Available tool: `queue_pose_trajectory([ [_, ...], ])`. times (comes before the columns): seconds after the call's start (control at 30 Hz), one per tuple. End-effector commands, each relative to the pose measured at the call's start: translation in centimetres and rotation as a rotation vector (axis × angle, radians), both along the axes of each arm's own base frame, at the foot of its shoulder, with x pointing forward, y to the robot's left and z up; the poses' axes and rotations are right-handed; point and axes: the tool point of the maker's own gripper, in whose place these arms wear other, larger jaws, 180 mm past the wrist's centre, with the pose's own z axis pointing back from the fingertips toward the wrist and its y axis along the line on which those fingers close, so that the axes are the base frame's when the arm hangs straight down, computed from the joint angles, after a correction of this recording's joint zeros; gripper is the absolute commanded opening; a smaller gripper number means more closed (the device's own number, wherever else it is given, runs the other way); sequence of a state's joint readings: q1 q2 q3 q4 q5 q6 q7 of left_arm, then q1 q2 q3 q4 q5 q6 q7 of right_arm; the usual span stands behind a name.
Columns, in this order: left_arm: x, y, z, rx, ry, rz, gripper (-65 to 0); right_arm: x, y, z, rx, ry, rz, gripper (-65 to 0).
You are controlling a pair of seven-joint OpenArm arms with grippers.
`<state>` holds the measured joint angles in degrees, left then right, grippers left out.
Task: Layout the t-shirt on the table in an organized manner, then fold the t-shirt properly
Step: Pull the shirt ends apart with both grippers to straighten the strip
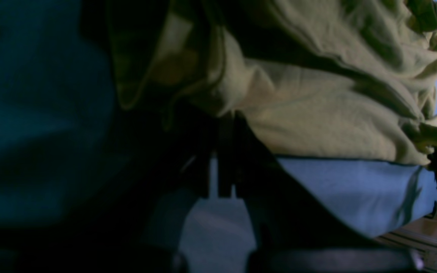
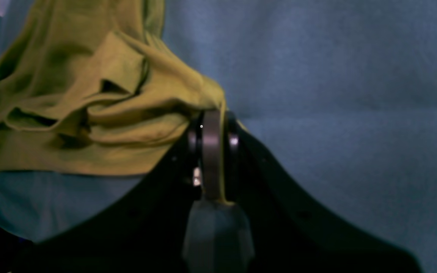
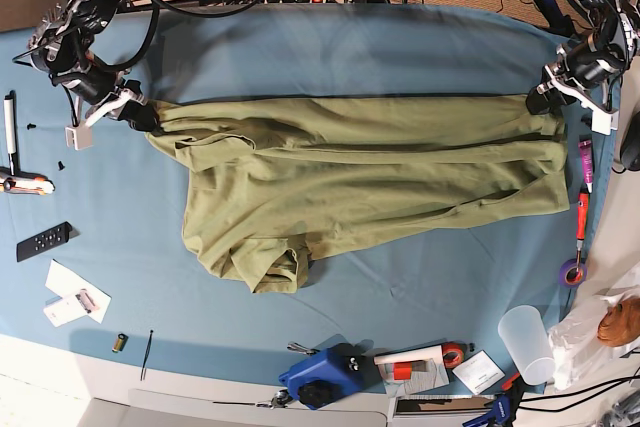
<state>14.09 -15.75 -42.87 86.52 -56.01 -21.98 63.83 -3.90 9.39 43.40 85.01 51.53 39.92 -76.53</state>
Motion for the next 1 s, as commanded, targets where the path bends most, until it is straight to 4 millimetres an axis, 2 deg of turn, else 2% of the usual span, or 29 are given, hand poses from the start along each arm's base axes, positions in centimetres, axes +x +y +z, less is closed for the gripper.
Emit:
queue_pose_trajectory([
  [0.0, -1.0, 1.5, -0.5, 0.064, 0.06, -0.002, -65.0, 0.7, -0.9, 1.5, -0.015, -0.053, -0.011, -65.0],
  [0.27, -1.2, 2.1, -0.2, 0.085, 0.076, -0.024, -65.0, 0.0, -2.1, 3.2, -0.113, -0.058, 0.018, -65.0],
  [0.43, -1.5, 2.8, 0.1, 0.108, 0.1, -0.048, -65.0, -0.9, -1.6, 3.7, -0.134, -0.046, 0.051, -65.0],
  [0.57, -2.1, 2.8, -0.2, 0.108, 0.119, -0.054, -65.0, -2.4, -1.6, 3.1, -0.151, -0.013, 0.06, -65.0],
  [0.73, -4.0, 2.7, -0.7, 0.121, 0.159, -0.067, -65.0, -4.4, -1.6, 2.2, -0.16, 0.036, 0.068, -65.0],
  [0.97, -6.0, 2.5, 0.0, 0.168, 0.172, -0.101, -65.0, -5.0, -1.4, 2.0, -0.146, 0.042, 0.071, -65.0],
])
